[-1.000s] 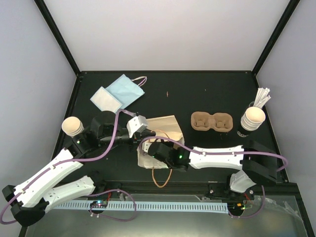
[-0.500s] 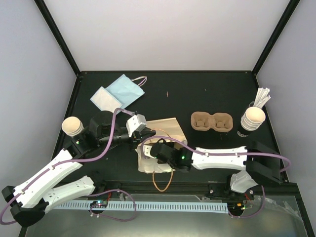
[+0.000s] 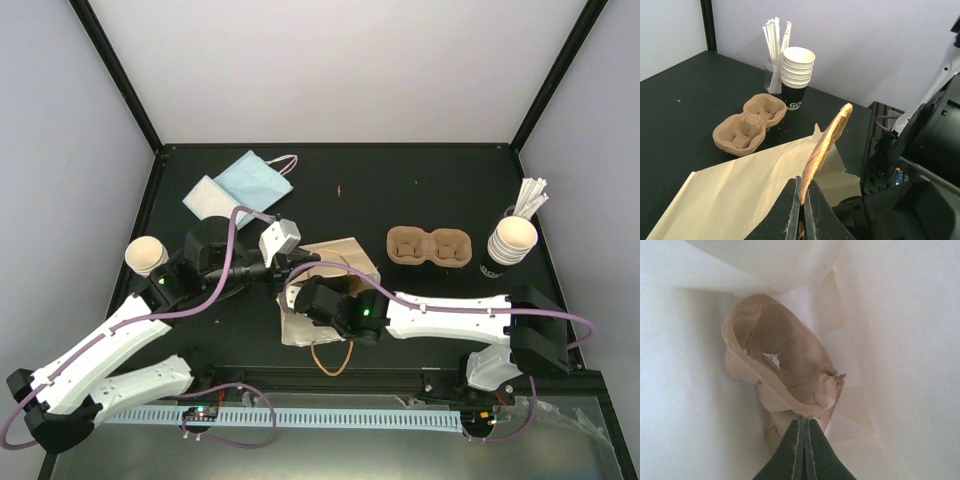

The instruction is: Pack the takeout coffee

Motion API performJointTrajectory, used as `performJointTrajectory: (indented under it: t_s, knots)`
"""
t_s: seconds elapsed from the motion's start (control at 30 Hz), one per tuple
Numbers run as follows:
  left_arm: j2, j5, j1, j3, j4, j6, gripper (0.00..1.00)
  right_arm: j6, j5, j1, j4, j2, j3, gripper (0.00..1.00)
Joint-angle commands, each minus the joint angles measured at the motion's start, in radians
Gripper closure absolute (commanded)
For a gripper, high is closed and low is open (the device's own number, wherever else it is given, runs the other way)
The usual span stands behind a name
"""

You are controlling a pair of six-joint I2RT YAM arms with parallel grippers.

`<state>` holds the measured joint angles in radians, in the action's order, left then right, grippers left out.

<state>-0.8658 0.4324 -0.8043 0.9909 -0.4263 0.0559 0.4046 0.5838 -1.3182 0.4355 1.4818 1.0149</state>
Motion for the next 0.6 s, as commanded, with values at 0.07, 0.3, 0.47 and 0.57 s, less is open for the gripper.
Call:
performJointTrajectory:
  t_s: [0.07, 0.3, 0.47, 0.57]
  knots:
    - [-0.023, 0.085, -0.018, 0.039, 0.041, 0.033, 0.98, 0.108, 0.048, -0.004, -0.019, 0.045, 0.004, 0.99]
    - [0.006, 0.128, -0.023, 0.042, 0.041, 0.035, 0.99, 0.263, 0.051, 0.018, -0.109, 0.141, -0.001, 0.99]
    - [0.024, 0.186, -0.023, 0.037, 0.003, 0.001, 0.98, 0.243, 0.055, 0.028, -0.156, 0.123, -0.019, 0.99]
    - [0.022, 0.184, -0.023, 0.034, -0.041, -0.019, 0.98, 0.224, 0.052, 0.030, -0.188, 0.089, -0.043, 0.99]
